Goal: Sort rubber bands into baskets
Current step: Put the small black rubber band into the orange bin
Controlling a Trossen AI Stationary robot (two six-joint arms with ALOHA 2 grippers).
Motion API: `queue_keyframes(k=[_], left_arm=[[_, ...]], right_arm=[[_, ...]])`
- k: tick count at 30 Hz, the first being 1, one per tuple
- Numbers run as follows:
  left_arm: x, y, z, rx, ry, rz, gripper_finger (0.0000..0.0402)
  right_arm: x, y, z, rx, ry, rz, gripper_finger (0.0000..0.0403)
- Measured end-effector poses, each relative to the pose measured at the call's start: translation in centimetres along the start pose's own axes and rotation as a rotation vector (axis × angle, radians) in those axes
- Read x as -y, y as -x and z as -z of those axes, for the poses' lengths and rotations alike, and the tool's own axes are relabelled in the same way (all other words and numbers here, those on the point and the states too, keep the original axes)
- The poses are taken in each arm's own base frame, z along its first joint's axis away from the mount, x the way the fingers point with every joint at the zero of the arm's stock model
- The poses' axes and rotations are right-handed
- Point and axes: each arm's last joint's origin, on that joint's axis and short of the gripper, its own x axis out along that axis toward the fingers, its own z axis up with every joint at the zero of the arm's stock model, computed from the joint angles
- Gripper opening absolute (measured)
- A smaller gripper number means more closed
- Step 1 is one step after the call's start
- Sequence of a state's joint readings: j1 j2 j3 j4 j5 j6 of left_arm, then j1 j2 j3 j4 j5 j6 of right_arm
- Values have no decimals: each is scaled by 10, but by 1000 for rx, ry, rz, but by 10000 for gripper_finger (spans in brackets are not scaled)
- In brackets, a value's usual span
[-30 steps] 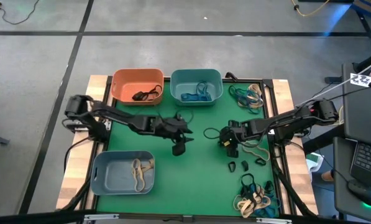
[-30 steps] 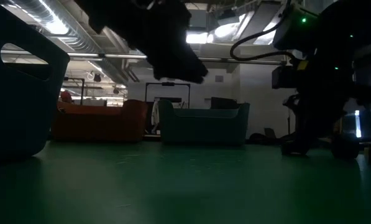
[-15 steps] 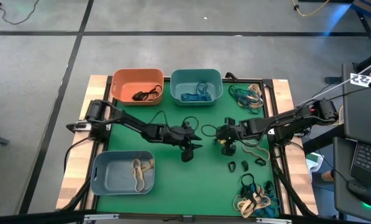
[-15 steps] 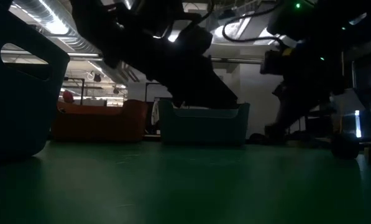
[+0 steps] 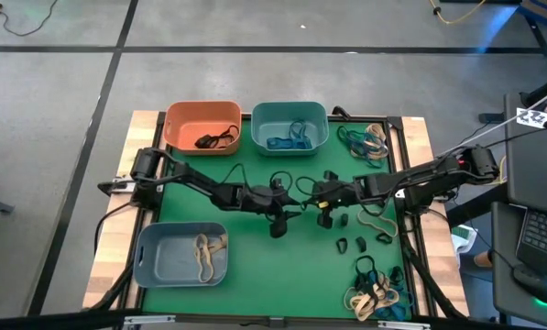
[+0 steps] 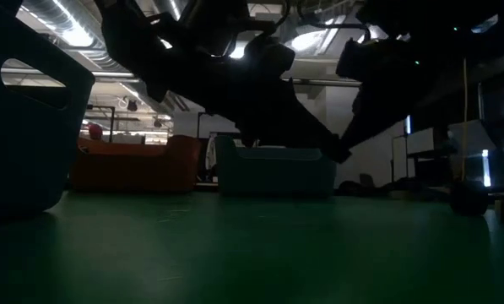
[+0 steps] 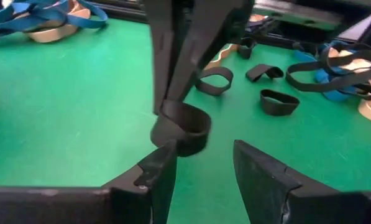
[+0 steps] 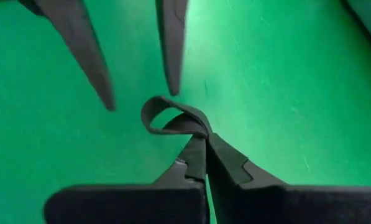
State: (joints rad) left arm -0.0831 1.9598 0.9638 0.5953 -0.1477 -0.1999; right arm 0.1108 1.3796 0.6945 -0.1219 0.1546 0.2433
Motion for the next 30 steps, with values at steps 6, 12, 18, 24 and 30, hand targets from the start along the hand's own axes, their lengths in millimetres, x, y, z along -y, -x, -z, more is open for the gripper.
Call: queue_keyframes(k=[6,12,18,24,30], left_arm=[[-5,-1,-1,4,13,-24,155],[-5,-1,-3,25,16,-24,153],[-6,-1,-3,23,16,-26,98],[-5,-1,-3,20,-1,-27,15],[-6,5,-7,-12,-45,-36,20]], right_arm=[[-2,0,-4,43,-25,-27,3],[-2,0,-5,44,-48,-28,6],[-2,0,-5,46,-48,-29,7],[-2,0,-5,40,-48,-54,7],[-3,1,-5,33,-41,-80,26]])
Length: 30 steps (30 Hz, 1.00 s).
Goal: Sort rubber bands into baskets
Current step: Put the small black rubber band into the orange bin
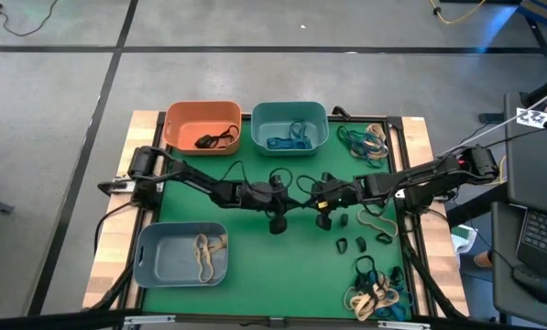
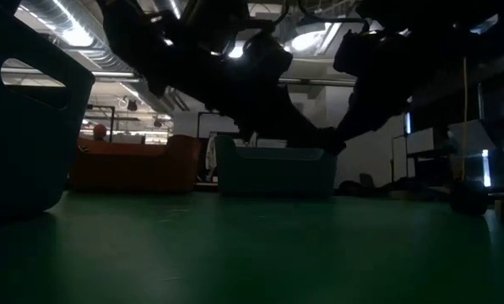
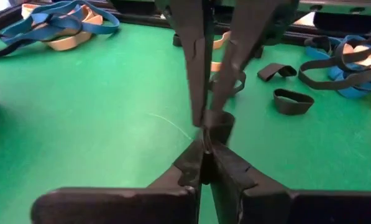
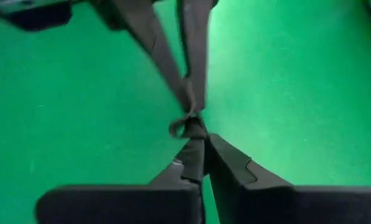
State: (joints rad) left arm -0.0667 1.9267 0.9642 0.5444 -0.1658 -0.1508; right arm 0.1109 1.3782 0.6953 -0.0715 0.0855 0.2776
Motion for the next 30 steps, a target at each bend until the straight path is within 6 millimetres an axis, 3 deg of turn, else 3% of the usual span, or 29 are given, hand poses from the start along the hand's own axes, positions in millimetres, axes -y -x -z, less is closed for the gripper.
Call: queue_keyframes(k=[5,11,14,21,26,30], left_arm=[[-5,20,-16,-66,-22,-19,13],[-16,60,-41,-166,-62,-51,9],[-29,86,-56,-191,-59,-118,18],[-72,148,-77,-240,-52,-482,16],[-107,179,-77,-316,34,-650,10],[-134,190,-68,-406,118,-760,21]], right_arm=[[0,6,2,-31,2,-28,100],[5,23,16,-191,-19,4,164],[8,28,24,-277,-43,43,174],[11,28,29,-315,-51,123,173],[11,27,28,-291,-45,138,173],[12,27,27,-281,-42,145,173]])
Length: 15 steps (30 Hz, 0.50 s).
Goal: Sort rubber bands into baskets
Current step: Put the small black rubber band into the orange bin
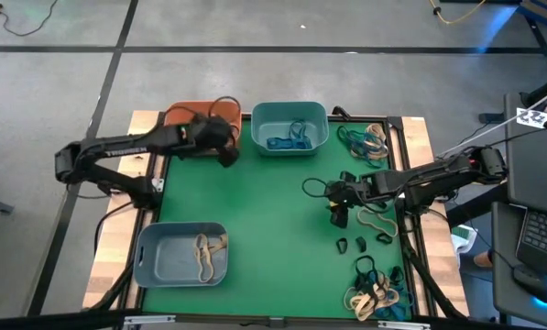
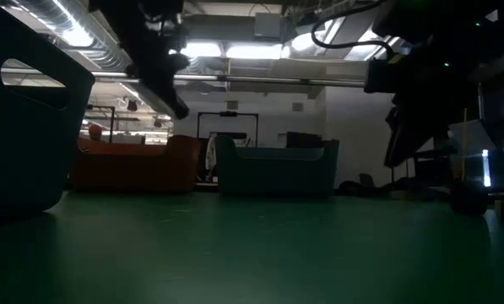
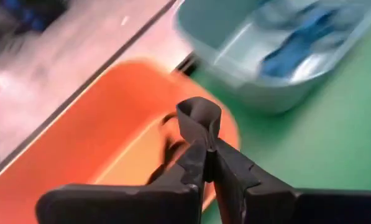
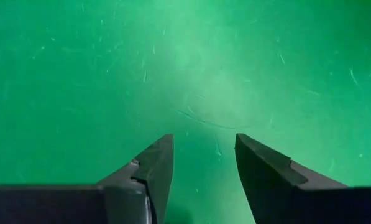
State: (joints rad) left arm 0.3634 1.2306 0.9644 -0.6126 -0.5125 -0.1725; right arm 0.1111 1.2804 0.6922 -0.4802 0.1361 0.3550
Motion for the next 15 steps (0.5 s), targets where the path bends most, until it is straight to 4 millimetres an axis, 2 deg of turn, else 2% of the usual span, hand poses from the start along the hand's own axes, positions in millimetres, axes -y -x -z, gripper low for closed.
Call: queue_keyframes(k=[6,12,15], left_arm=[[-25,-19,10,-79,69,-91,31],[-34,-26,18,-132,112,-93,36],[-36,-27,20,-160,146,-79,55]], right_arm=[[0,0,-1,5,0,-8,173],[0,0,-1,5,0,-9,172],[0,0,-1,5,0,-9,172]])
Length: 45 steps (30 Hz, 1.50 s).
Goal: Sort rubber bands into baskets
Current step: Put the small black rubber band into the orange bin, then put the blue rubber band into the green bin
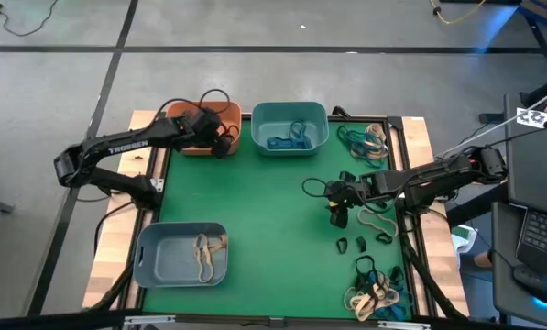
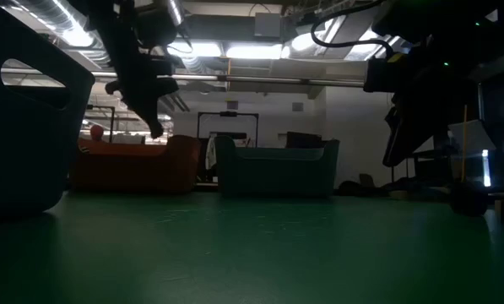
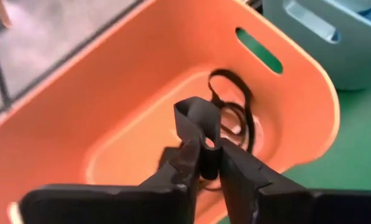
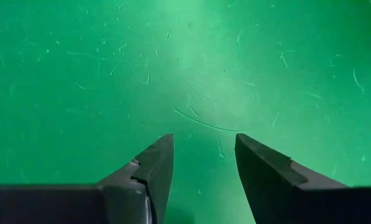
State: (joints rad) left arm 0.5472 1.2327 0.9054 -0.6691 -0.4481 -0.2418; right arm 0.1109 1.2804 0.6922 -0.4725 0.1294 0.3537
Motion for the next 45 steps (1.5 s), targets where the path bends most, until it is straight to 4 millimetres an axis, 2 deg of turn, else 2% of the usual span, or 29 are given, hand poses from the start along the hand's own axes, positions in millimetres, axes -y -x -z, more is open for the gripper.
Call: queue_keyframes(k=[8,12,20,32,35,39,45], left_arm=[[-6,-4,1,-67,55,121,143],[-7,-4,2,-76,53,121,170],[4,0,2,-49,-10,156,171],[39,18,-5,139,-107,289,159],[49,24,-5,174,-105,329,159],[60,32,-2,195,-135,370,159],[70,39,4,205,-197,401,160]], right_arm=[[0,0,0,0,22,-1,172],[0,0,0,0,22,-1,172],[0,0,-1,15,21,15,172],[8,1,-3,79,155,291,172],[19,2,2,24,131,409,172],[41,3,8,-56,1,537,172],[76,4,10,-144,-187,588,172]])
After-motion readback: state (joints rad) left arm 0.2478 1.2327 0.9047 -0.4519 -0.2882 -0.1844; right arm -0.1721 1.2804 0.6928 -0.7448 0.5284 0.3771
